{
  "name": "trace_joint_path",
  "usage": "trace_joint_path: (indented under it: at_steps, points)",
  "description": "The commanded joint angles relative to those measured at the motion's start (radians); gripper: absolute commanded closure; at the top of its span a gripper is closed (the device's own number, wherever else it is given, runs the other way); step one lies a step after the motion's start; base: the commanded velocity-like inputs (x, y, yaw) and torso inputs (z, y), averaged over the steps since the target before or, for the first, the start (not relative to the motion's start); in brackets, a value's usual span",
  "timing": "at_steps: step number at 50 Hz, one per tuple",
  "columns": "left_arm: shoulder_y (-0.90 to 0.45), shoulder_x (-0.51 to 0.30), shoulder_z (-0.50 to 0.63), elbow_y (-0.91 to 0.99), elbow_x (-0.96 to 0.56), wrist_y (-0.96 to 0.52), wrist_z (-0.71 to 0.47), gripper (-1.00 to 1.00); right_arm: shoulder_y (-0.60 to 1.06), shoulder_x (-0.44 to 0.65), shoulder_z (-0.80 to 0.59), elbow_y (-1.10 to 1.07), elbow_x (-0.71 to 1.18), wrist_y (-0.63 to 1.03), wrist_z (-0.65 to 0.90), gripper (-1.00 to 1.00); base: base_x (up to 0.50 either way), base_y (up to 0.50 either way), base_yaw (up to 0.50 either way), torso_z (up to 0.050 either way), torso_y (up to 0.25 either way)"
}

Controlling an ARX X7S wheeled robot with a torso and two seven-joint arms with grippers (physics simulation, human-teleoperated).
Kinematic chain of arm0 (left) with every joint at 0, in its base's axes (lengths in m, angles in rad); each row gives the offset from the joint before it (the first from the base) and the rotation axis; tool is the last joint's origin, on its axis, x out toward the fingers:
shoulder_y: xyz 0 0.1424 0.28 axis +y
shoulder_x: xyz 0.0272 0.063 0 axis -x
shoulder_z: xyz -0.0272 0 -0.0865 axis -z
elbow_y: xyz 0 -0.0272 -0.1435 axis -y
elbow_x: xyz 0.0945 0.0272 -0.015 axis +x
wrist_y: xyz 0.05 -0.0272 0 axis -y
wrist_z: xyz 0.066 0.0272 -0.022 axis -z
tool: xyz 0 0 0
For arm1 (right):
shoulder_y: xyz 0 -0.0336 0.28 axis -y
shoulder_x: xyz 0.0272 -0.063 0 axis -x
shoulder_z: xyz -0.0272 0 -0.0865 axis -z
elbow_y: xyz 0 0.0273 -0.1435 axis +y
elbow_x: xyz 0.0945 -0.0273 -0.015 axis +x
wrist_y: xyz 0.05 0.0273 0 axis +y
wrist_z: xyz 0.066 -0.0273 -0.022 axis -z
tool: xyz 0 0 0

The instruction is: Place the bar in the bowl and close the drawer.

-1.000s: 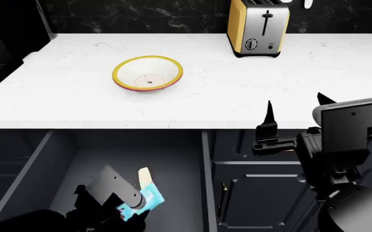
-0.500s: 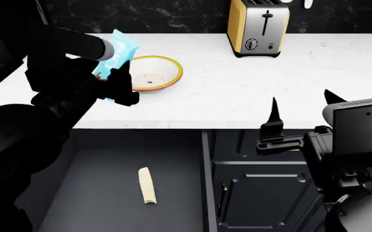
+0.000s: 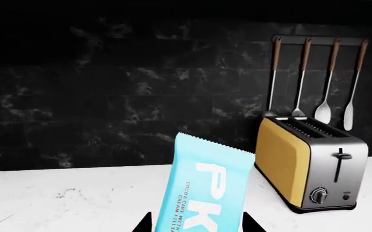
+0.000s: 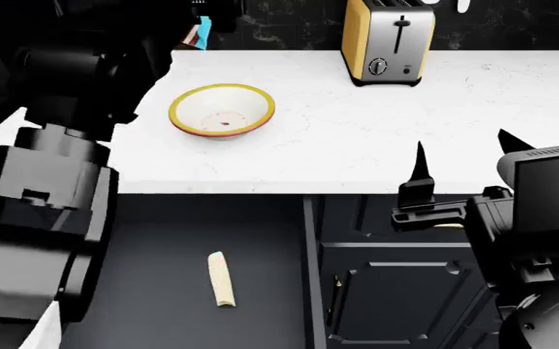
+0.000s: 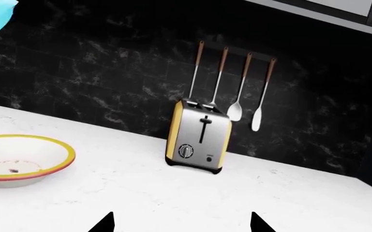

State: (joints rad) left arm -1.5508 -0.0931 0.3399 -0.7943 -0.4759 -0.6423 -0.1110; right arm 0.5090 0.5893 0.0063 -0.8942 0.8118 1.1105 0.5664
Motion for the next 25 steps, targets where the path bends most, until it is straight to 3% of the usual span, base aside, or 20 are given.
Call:
trace_joint_path:
  at_steps: [1, 17, 25]
  points:
    - [-0.193, 0.093, 0.277, -0.514, -0.231, 0.281, -0.036, 1.0, 0.005, 0.014, 0.03, -0.019, 0.036, 0.022, 0.015, -1.0, 0.0, 0.0, 0.0, 0.0, 0.0]
    - [-0.099, 0.093, 0.658, -0.514, -0.61, 0.341, -0.096, 1.0, -0.001, 0.025, 0.046, -0.025, 0.06, 0.025, 0.03, -1.0, 0.0, 0.0, 0.0, 0.0, 0.0]
    - [-0.08, 0.093, 0.646, -0.514, -0.585, 0.333, -0.119, 1.0, -0.007, 0.031, 0.05, -0.021, 0.063, 0.019, 0.032, -1.0, 0.0, 0.0, 0.0, 0.0, 0.0]
